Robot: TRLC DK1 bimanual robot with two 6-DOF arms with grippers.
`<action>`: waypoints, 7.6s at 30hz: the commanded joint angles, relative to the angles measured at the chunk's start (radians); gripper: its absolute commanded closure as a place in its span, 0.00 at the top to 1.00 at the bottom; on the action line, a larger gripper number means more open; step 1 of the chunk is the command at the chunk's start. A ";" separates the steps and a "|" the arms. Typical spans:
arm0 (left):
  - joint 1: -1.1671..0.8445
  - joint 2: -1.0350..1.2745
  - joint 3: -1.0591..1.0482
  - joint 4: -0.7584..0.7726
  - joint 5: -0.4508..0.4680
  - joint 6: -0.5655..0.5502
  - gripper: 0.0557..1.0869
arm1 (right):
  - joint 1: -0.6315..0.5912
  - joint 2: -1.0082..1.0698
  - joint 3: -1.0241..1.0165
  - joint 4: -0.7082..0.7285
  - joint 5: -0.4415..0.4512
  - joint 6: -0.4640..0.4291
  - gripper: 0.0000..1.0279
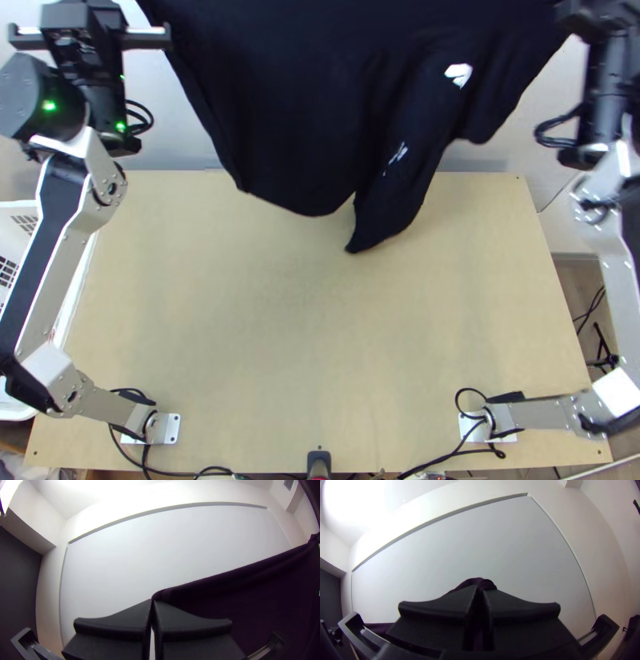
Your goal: Fold the t-shirt
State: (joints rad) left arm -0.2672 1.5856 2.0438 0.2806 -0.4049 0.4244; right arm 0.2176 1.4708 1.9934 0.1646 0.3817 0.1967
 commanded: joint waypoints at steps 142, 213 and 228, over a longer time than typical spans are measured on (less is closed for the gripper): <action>0.100 -0.417 -0.976 -1.002 0.301 -0.303 0.96 | 0.106 -0.676 -1.208 -0.982 -0.489 -0.227 0.97; 0.034 -0.455 -1.361 -0.804 0.678 -0.605 0.04 | 0.770 -0.449 -1.167 -1.370 -0.690 -0.253 0.93; 0.080 -0.434 -1.381 -0.755 0.666 -0.593 0.04 | 0.985 -0.270 -1.168 -0.981 -0.537 -0.210 0.93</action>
State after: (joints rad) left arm -0.2146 1.1503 0.6655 -0.4870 0.2661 -0.1753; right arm 1.1252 1.1255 0.8234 -0.9550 -0.2134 -0.0326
